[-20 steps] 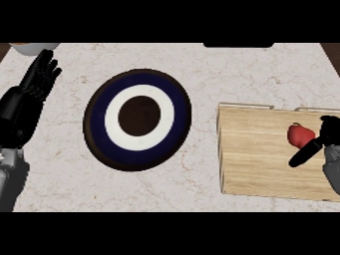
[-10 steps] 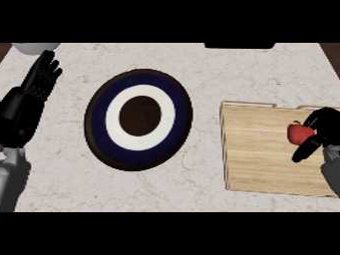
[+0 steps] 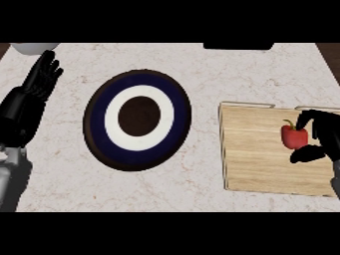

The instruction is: Pick the bell pepper from the tray and place it in the plate

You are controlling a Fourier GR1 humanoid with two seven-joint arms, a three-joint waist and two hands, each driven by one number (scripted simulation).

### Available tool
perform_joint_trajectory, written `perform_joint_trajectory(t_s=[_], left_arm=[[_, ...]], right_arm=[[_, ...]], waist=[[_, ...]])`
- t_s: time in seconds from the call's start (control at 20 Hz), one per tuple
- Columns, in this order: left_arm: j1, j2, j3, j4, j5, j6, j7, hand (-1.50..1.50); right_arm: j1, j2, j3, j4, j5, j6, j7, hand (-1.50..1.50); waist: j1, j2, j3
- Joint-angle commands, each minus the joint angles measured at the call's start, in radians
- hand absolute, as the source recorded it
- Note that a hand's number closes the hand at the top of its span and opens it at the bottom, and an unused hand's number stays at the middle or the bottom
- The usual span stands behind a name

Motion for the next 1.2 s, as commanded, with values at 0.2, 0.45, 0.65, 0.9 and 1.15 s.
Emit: perform_joint_trajectory(t_s=[0.2,0.45,0.65,0.9,1.15], left_arm=[[0.04,0.008,0.031,0.017,0.005,-0.023,-0.044,0.0],[0.032,0.006,0.015,-0.032,-0.001,-0.019,0.002,0.0],[0.026,-0.006,0.023,0.002,-0.022,-0.016,-0.028,0.0],[-0.002,-0.035,0.002,-0.032,-0.044,0.002,0.028,0.0],[0.03,-0.024,0.029,0.032,-0.038,-0.057,-0.068,0.0]], right_arm=[[0.094,0.005,-0.035,-0.242,-0.159,0.003,-0.263,1.5],[0.077,0.112,-0.026,-0.383,-0.285,0.024,-0.316,1.5],[0.079,0.107,-0.013,-0.534,-0.326,0.116,-0.261,1.5],[-0.022,0.218,0.092,-0.623,-0.201,0.126,-0.068,1.5],[-0.171,0.363,0.169,-0.567,-0.124,0.155,0.068,1.5]], waist=[[-0.02,0.008,0.022],[-0.011,0.007,0.023],[-0.011,0.011,0.022],[-0.002,0.012,0.022],[0.004,0.014,0.022]])
